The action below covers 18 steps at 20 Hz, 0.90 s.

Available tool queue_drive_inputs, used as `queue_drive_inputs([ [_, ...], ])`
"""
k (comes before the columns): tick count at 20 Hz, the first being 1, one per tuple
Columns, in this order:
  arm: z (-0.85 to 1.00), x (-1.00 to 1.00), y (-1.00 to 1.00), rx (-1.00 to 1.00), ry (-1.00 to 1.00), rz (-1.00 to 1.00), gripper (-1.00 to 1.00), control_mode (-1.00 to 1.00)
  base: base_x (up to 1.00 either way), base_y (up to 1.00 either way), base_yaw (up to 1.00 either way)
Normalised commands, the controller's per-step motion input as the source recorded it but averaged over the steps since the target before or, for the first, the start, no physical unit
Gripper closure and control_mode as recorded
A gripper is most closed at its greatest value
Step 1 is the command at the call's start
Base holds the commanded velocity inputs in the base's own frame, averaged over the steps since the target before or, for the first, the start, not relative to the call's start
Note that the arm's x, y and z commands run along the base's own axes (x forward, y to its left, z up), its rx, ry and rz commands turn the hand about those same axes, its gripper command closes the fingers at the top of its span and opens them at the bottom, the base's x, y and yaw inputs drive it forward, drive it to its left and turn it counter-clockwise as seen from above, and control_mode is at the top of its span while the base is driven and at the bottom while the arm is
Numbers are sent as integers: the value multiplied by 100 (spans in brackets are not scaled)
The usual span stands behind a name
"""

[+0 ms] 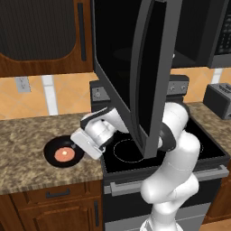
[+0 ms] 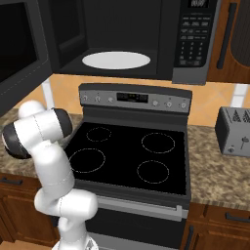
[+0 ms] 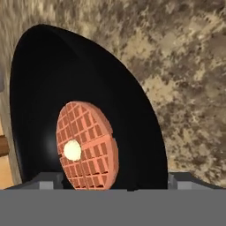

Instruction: Open the microwave, place the bowl with waffle inside the microwave, then close the microwave door and turn it on.

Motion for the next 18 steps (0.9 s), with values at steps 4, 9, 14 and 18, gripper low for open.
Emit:
queue_drive_inputs([
  [4,-5,0,2,0,8,0,100,-100,0,0,0],
  [9,31,-17,-41,0,0,1,100,-100,0,0,0],
  [14,83,-20,-96,0,0,0,100,-100,0,0,0],
  [18,99,-6,-100,-3,0,0,100,-100,0,0,0],
])
